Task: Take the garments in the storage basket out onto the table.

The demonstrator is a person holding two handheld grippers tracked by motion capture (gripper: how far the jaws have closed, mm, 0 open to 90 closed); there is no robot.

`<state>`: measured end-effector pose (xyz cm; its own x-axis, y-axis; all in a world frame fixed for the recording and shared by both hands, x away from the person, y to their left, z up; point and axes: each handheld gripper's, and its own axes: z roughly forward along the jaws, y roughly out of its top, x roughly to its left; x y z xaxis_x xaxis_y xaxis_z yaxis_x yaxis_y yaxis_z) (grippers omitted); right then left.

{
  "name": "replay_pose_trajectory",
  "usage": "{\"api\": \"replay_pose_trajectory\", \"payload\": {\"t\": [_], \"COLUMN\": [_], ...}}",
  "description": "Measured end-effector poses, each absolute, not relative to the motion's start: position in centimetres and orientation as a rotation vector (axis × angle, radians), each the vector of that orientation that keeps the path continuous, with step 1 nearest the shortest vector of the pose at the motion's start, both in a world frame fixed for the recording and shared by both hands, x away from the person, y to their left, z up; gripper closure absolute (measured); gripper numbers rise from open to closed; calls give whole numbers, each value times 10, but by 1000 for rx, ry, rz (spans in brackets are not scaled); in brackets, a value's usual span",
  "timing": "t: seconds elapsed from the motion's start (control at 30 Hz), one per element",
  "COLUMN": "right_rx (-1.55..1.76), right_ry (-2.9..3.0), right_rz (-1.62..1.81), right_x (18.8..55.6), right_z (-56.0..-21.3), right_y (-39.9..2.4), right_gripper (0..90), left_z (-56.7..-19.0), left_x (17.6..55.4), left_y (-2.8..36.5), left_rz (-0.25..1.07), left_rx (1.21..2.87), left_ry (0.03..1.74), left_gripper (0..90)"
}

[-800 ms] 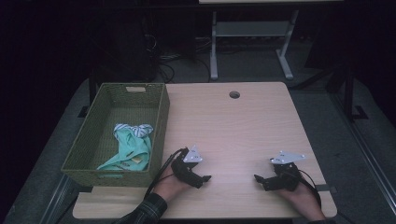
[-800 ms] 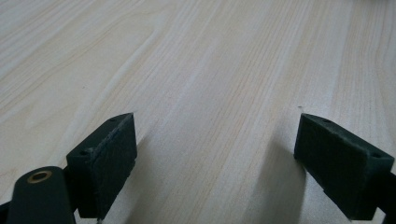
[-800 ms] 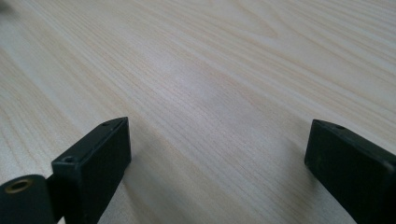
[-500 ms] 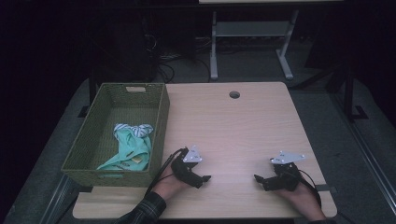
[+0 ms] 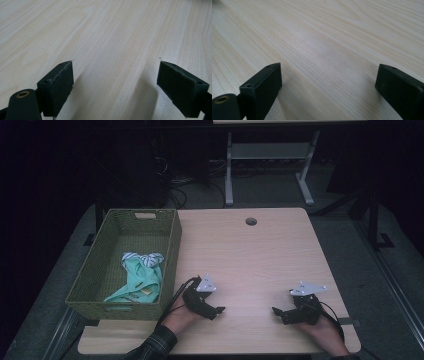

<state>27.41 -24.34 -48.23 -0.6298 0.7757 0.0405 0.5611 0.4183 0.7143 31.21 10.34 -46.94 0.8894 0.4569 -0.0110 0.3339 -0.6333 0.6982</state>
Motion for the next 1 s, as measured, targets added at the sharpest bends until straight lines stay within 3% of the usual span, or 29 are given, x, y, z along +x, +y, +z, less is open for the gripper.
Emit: {"api": "replay_pose_trajectory", "payload": {"t": [1.0], "right_rx": [1159], "right_ry": [2381], "right_rz": [1029], "right_x": [274], "right_z": [-482], "right_y": [-243], "right_gripper": [65], "left_z": [-453], "left_x": [322], "left_y": [109], "left_rz": [179], "left_rx": [2218], "left_ry": [641], "left_gripper": [133]}}
